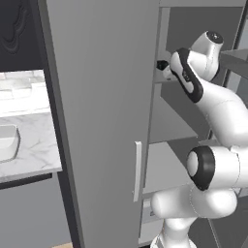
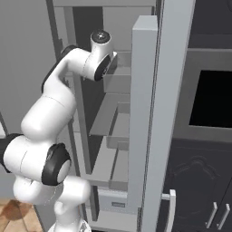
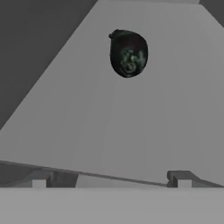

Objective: Take the eggplant and squash out of the freezer and place them in the tupperware container on the counter. Then put the tupperware containing the vegetables back in the freezer.

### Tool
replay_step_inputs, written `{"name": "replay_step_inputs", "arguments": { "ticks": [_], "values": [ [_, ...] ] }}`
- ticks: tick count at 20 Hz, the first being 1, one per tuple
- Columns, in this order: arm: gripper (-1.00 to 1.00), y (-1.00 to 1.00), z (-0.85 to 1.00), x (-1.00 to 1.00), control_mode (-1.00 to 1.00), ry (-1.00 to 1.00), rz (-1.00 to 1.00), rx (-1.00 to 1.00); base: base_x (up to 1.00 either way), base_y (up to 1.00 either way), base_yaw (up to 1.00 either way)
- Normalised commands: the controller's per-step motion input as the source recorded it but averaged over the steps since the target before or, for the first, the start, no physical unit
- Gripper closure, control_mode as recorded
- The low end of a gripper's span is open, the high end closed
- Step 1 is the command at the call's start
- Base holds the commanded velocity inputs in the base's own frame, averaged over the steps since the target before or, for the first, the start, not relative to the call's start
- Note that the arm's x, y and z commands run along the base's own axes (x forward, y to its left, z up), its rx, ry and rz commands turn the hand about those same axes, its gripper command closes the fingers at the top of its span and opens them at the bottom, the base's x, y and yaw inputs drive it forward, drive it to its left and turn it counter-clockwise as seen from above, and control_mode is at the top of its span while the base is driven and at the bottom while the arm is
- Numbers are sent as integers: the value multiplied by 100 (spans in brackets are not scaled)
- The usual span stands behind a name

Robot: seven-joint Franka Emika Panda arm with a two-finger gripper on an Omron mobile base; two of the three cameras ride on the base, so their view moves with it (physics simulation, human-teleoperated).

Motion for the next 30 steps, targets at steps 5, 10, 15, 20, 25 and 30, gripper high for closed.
{"name": "replay_step_inputs", "arguments": {
  "ticks": [5,10,15,20,25,30],
  "values": [
    [-100,0,6,26,-100,0,6,7,0,0,0],
    [-100,0,2,26,-100,0,6,4,0,0,0],
    [-100,0,0,16,-100,0,4,0,0,0,0],
    [-100,0,0,20,-100,0,2,0,0,0,0],
    [-100,5,0,25,-100,-2,0,0,0,0,0],
    [-100,0,0,20,-100,-2,0,1,0,0,0]
  ]
}}
